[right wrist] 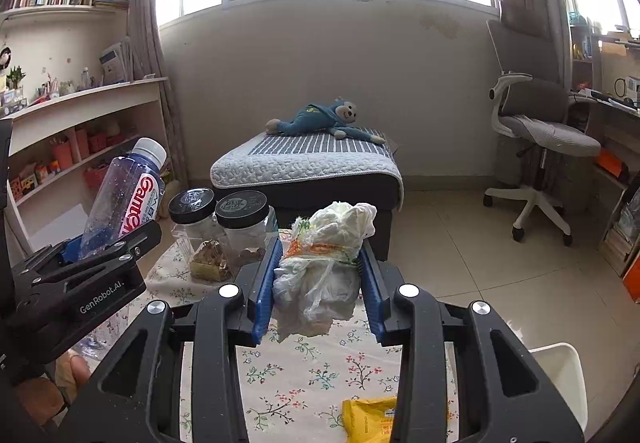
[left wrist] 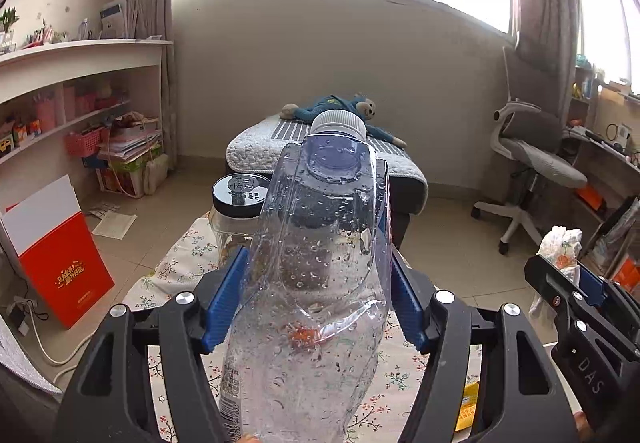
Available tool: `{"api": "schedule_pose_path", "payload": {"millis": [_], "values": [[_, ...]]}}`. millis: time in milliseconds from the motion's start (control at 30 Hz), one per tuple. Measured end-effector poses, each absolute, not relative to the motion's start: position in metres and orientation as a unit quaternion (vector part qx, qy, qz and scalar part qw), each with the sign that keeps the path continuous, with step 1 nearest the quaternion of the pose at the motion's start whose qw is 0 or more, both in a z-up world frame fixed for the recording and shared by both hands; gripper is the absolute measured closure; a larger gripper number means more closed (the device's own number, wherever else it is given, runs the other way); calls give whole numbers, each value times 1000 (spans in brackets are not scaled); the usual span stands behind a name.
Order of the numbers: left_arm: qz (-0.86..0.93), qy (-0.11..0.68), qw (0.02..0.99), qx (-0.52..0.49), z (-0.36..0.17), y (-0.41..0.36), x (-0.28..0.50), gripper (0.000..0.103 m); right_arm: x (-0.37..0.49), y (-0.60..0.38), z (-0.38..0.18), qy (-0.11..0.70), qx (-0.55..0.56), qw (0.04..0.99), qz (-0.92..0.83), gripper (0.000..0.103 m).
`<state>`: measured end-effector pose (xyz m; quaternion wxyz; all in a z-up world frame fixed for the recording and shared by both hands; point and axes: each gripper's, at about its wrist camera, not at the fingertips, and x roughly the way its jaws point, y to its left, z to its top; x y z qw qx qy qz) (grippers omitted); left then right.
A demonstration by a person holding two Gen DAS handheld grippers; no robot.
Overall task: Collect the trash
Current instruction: 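Carry the bottle and tissue bundle over the white bin with both tools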
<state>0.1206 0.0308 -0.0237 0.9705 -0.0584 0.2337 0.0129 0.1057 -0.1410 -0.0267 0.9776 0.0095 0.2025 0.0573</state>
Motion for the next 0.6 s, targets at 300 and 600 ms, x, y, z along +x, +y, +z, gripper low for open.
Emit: {"api": "schedule_pose_path", "payload": {"millis": [300, 600], "values": [[-15, 229, 972, -53, -21, 3, 118, 37, 97, -170, -24, 197, 11, 980, 30, 67], [-47, 223, 973, -47, -16, -30, 114, 37, 86, -200, -23, 197, 8, 980, 0, 67]]}}
